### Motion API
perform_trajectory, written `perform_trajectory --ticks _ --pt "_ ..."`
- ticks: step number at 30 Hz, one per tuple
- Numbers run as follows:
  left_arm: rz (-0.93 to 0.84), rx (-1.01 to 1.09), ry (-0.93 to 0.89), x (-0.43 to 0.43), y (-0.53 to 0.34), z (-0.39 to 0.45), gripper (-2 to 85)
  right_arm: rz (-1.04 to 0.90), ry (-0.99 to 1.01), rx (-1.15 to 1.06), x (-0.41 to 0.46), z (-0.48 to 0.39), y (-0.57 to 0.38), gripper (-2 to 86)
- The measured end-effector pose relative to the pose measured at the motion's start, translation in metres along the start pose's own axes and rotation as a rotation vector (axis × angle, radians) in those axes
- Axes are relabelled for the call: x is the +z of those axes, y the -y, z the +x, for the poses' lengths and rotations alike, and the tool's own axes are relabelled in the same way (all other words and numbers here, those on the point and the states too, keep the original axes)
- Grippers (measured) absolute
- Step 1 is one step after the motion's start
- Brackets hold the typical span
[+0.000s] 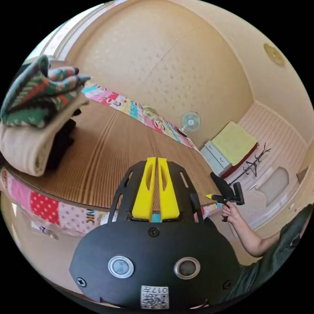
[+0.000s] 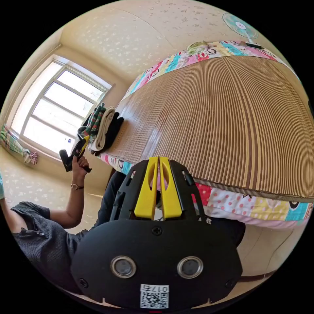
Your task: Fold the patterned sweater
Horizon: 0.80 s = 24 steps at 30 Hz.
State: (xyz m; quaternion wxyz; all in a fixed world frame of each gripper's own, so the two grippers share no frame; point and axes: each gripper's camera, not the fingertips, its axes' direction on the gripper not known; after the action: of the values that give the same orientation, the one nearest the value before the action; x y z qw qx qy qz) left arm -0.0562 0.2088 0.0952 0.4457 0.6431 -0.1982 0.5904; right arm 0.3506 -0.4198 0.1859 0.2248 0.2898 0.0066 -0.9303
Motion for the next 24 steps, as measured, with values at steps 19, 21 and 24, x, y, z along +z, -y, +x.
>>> perform_trajectory --ticks 19,21,24 --pt "0.059 -0.376 0.253 -0.111 0.194 -0.127 4.9 0.139 0.294 0.075 -0.096 0.048 -0.069 0.4" --pt "0.091 -0.352 0.208 -0.112 0.221 -0.099 4.6 0.159 0.302 0.076 -0.107 0.055 -0.069 0.4" --pt "0.106 -0.279 0.048 -0.096 0.265 -0.033 4.4 0.211 0.334 0.074 -0.125 0.061 -0.067 0.4"
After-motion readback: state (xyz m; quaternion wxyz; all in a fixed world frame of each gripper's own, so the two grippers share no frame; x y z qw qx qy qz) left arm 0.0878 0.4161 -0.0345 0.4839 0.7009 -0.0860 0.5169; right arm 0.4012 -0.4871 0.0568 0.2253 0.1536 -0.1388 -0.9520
